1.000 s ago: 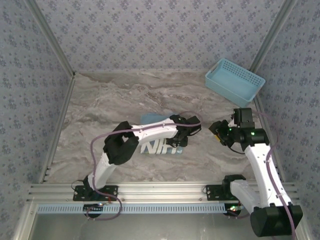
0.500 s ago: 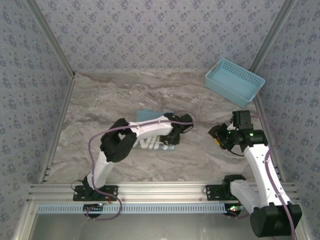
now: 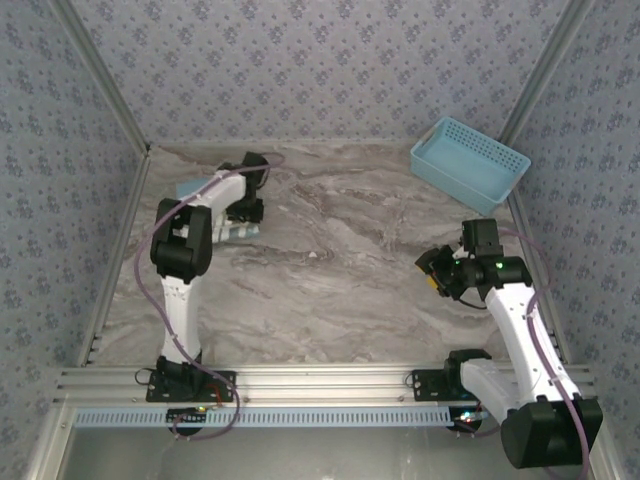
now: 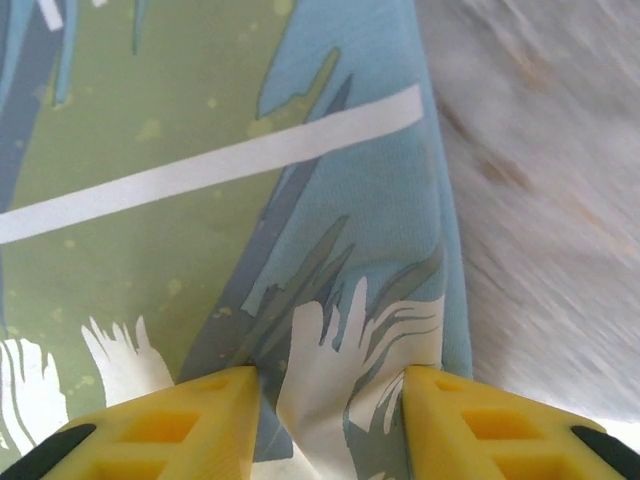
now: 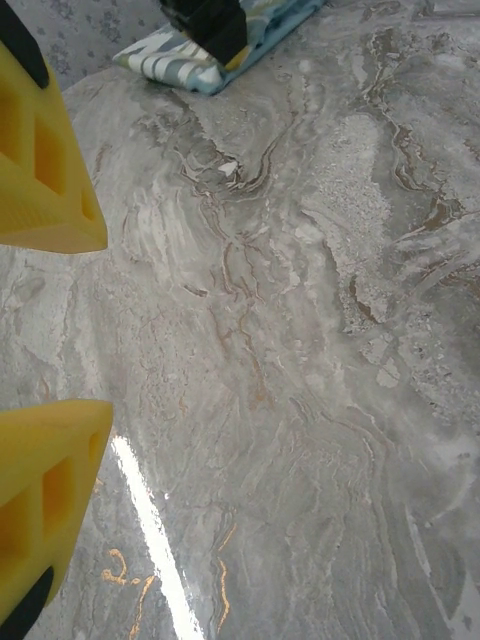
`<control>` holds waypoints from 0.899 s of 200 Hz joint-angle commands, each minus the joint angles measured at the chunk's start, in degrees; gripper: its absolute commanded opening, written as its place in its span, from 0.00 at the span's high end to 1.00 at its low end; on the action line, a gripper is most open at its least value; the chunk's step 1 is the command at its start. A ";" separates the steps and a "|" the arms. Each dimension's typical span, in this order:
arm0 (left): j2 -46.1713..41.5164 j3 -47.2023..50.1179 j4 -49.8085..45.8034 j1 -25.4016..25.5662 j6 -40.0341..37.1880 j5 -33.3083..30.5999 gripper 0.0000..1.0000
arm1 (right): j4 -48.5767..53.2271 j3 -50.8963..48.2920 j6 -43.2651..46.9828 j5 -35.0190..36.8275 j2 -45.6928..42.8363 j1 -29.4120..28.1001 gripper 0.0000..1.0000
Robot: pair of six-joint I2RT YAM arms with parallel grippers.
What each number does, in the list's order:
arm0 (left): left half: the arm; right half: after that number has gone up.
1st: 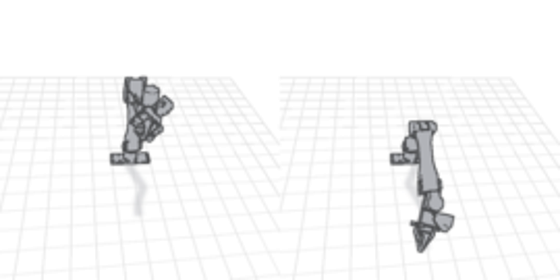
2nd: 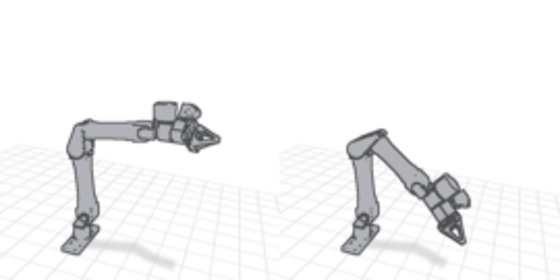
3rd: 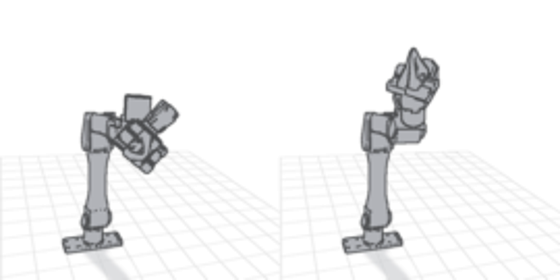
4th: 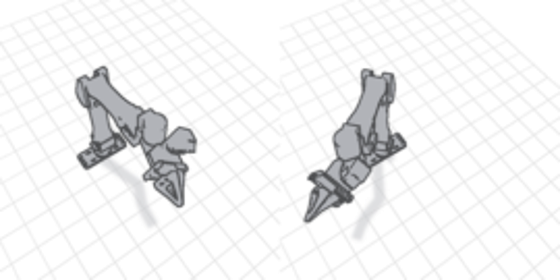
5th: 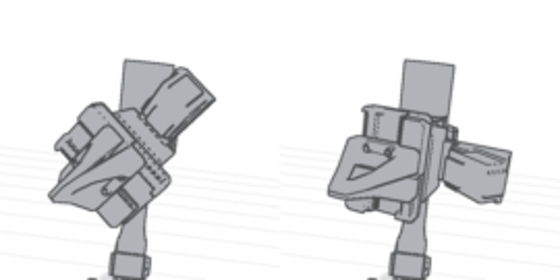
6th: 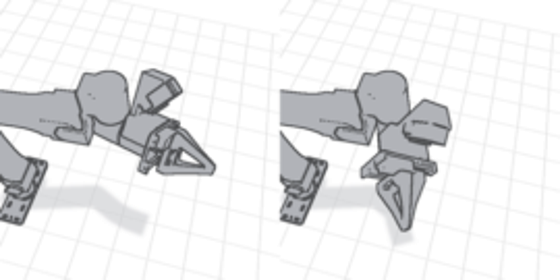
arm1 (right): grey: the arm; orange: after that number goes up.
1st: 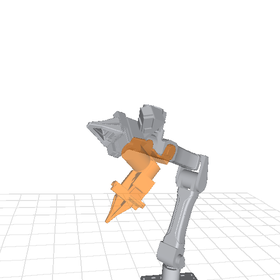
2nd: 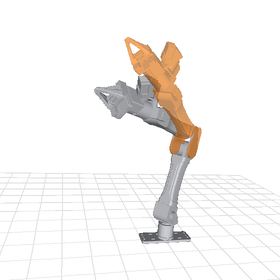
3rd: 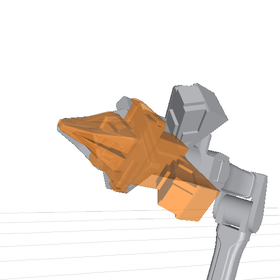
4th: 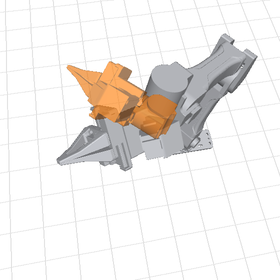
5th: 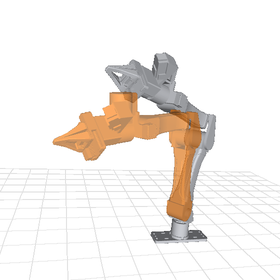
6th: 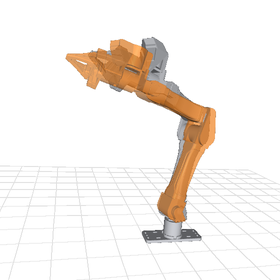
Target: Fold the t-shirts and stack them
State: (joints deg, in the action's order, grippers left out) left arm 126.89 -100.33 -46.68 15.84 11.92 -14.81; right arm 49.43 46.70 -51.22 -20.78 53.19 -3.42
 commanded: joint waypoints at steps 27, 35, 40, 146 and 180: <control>6.17 -15.76 -5.40 -4.26 -7.91 -4.91 0.53 | -0.26 -1.11 -0.95 -0.14 1.52 -0.52 0.55; 5.17 -17.64 -6.68 -3.75 -6.15 -5.49 0.51 | -0.63 -1.07 -0.90 -0.30 2.05 -0.61 0.55; 4.07 -18.31 -7.35 -3.35 -4.29 -5.91 0.50 | -0.86 -0.91 -0.90 -0.40 2.36 -0.62 0.55; -35.55 39.20 30.38 -17.92 68.74 16.16 0.38 | -25.65 5.86 5.27 -15.57 8.43 -8.60 0.39; -32.21 41.27 36.26 -19.91 76.65 18.59 0.38 | -30.31 6.49 3.74 -17.59 9.99 -11.51 0.38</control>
State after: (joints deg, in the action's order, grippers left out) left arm 93.51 -59.68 -20.32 -3.40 77.12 -0.67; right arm 24.58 51.92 -48.34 -34.70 62.00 -13.47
